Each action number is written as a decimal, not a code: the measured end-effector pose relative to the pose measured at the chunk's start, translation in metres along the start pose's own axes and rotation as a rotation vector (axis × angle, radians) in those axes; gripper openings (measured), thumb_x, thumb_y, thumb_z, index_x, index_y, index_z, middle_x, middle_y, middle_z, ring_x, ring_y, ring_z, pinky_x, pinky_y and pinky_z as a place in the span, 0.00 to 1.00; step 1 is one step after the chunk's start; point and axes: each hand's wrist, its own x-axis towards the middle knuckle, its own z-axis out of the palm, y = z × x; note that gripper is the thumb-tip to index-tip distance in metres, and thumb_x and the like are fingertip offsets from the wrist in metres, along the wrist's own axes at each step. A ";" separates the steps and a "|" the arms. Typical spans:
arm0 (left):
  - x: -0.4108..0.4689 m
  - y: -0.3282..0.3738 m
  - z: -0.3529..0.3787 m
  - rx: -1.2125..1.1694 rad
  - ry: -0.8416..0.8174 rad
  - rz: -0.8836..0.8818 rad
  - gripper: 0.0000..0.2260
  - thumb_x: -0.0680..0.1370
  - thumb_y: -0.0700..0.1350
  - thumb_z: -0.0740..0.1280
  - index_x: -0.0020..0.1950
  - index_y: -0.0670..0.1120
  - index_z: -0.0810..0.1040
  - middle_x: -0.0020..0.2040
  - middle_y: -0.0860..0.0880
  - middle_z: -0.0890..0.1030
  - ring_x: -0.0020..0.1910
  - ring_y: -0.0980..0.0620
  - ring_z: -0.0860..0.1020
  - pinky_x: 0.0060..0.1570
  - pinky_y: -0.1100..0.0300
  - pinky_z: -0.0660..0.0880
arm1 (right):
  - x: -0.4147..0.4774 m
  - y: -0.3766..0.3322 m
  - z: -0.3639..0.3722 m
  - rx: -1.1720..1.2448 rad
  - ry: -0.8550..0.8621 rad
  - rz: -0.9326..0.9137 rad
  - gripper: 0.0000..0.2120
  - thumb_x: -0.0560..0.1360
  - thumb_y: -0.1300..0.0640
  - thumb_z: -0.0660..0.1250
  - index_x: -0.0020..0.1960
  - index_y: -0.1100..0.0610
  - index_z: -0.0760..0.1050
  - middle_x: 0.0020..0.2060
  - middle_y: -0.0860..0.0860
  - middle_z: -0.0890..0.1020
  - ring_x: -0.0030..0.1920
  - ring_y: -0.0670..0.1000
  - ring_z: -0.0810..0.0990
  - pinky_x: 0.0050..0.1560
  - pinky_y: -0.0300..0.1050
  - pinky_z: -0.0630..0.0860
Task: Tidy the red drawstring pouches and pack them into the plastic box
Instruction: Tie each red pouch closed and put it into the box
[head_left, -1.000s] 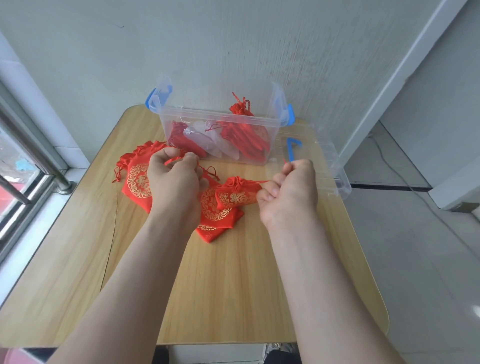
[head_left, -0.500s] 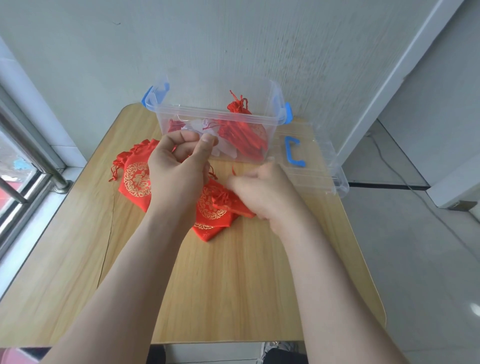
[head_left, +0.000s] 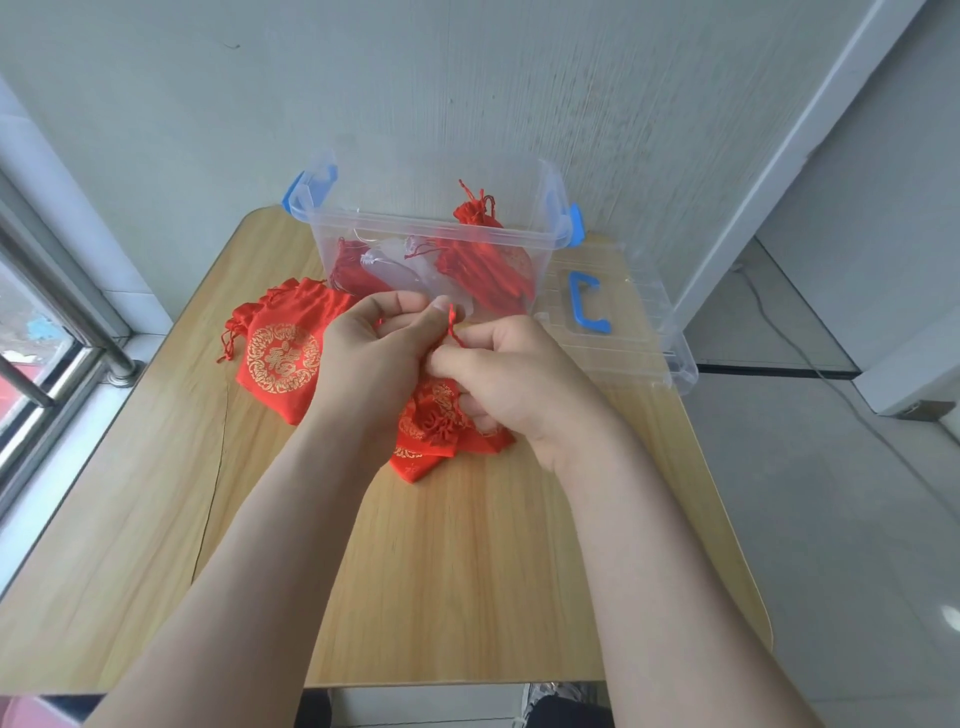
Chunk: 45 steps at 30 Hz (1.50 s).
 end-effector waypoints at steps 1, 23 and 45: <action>0.000 0.000 0.000 -0.004 -0.012 -0.014 0.10 0.79 0.41 0.76 0.57 0.41 0.81 0.47 0.43 0.88 0.44 0.47 0.86 0.48 0.52 0.84 | 0.001 0.000 0.000 0.015 0.017 0.004 0.12 0.78 0.55 0.72 0.36 0.52 0.82 0.24 0.40 0.72 0.24 0.42 0.70 0.32 0.42 0.65; -0.006 0.008 0.001 0.279 -0.116 -0.127 0.05 0.83 0.41 0.70 0.51 0.41 0.84 0.30 0.49 0.77 0.26 0.55 0.74 0.27 0.61 0.73 | 0.011 0.002 -0.008 0.204 0.496 0.060 0.09 0.75 0.59 0.71 0.37 0.61 0.80 0.29 0.48 0.76 0.35 0.51 0.75 0.40 0.49 0.74; 0.001 0.008 0.000 0.567 -0.129 -0.244 0.09 0.78 0.44 0.64 0.48 0.43 0.83 0.36 0.47 0.86 0.33 0.47 0.71 0.35 0.56 0.68 | 0.007 -0.003 -0.009 0.096 0.370 0.176 0.11 0.80 0.57 0.60 0.44 0.56 0.80 0.40 0.55 0.87 0.32 0.52 0.79 0.30 0.43 0.70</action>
